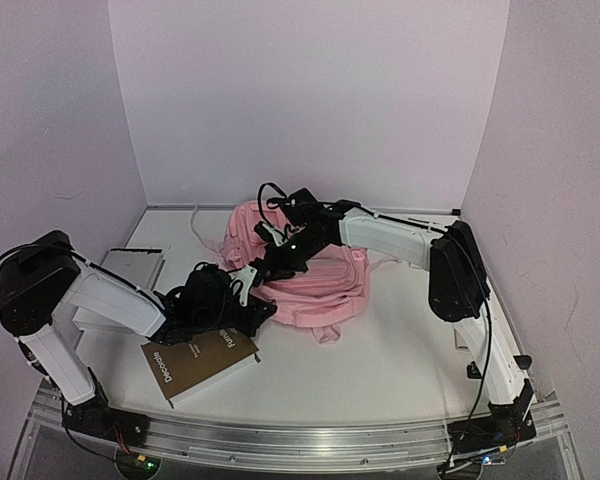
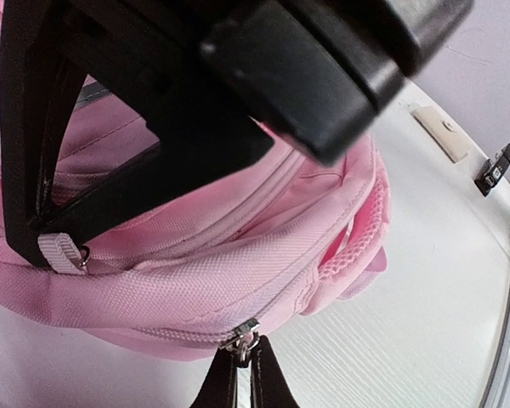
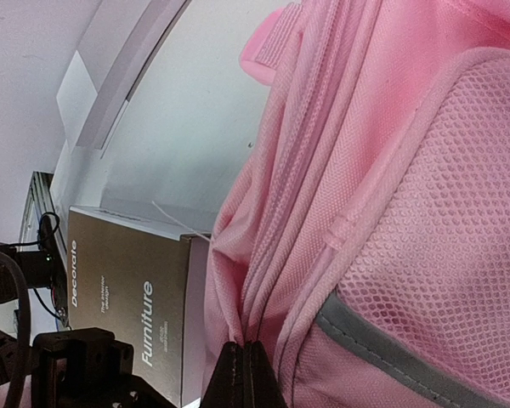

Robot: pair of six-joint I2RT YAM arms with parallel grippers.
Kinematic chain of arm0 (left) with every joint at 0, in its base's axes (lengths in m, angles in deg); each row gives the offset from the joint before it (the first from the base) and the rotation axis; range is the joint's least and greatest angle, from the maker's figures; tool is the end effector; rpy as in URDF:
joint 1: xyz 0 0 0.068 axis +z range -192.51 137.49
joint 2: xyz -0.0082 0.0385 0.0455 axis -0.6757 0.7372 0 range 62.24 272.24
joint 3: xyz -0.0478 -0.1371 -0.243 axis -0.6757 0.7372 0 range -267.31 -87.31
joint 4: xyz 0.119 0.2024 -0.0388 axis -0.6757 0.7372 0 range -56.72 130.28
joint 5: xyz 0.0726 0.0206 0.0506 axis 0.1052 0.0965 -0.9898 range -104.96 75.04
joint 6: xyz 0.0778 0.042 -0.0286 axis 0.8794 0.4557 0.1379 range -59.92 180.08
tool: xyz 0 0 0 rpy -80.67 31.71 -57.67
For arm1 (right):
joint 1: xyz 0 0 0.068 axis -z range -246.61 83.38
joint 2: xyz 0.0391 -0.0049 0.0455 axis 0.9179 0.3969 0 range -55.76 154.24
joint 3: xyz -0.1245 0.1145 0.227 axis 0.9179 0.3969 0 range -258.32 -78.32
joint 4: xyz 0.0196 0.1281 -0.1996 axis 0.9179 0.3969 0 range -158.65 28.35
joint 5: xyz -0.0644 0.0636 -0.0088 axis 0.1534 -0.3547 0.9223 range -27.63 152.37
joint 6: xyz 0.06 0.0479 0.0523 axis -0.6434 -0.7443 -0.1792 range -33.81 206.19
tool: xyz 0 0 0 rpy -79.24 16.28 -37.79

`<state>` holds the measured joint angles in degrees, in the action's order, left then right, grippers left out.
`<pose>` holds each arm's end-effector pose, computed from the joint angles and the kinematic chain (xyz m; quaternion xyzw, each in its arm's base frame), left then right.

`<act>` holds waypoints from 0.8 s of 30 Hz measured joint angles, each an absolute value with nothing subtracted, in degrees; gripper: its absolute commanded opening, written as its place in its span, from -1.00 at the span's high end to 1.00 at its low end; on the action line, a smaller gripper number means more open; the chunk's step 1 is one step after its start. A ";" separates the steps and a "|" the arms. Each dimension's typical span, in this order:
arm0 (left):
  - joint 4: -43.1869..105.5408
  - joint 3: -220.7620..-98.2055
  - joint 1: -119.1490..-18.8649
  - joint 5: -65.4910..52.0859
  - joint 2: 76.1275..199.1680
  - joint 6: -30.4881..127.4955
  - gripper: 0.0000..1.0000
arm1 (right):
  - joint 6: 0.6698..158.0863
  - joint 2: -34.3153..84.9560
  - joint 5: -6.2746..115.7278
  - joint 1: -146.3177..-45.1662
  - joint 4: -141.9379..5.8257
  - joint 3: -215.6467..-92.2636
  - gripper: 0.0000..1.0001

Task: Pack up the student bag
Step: Unzip the student bag at the center of the board.

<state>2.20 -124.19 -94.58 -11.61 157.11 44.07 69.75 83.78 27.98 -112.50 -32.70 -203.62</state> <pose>0.2119 -0.2798 0.1612 0.2782 0.8053 -0.3134 0.4193 0.3478 0.4266 0.1860 -0.3256 0.8432 0.4061 0.1345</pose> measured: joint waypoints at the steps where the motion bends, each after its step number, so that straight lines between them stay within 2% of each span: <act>1: 2.15 -124.18 -94.64 -11.57 157.09 44.58 0.99 | 69.68 83.60 27.92 -112.50 -32.84 -203.41 1.00; 6: 4.00 -125.31 -95.35 -11.17 157.17 48.53 1.00 | 69.36 83.52 27.84 -112.50 -32.95 -203.52 1.00; 15: 10.01 -134.47 -99.11 -13.66 161.64 56.23 0.96 | 67.06 84.16 28.41 -111.94 -30.84 -206.67 1.00; 18: 12.19 -137.78 -100.43 -16.00 164.83 58.66 0.83 | 66.32 85.21 28.52 -111.31 -30.34 -207.18 1.00; 21: 14.39 -140.74 -102.18 -18.28 167.46 61.17 0.49 | 65.52 86.15 28.71 -110.89 -30.73 -207.22 1.00; 23: 14.55 -141.70 -104.01 -18.89 168.30 61.86 0.20 | 65.16 86.32 28.78 -110.90 -31.59 -207.22 0.98; 24: 14.62 -141.72 -104.75 -18.88 168.29 62.09 0.06 | 64.94 86.32 28.73 -110.91 -32.22 -207.23 0.88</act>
